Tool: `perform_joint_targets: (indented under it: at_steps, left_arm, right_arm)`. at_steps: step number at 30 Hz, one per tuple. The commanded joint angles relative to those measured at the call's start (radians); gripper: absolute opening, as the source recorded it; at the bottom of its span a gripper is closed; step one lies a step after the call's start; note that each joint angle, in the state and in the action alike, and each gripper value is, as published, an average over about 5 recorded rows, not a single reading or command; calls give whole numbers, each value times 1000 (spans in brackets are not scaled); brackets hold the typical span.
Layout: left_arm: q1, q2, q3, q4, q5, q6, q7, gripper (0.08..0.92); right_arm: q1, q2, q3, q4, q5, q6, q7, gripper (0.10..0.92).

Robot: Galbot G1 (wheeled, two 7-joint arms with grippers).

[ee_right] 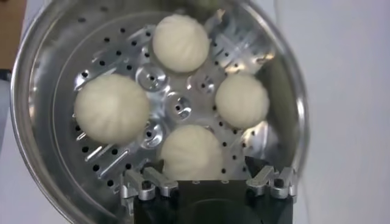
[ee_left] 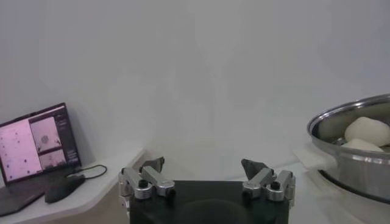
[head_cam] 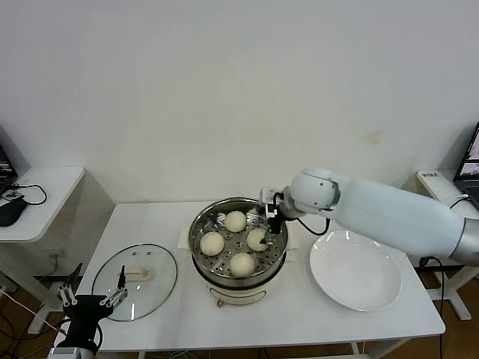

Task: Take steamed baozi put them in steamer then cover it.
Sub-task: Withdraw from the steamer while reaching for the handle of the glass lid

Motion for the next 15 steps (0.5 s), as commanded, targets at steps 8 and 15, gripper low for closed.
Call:
perform_joint_targets:
  at_steps: [8,15]
  left_arm:
    - [-19,-3,14,19,-1,0,0,823]
    - [-37,-8,35,44,-2,-16,3,823]
  right_arm:
    - [-408,-243,509,249,138,164,579,823]
    - [-1094,-108,1127,276,-68,506,761,823]
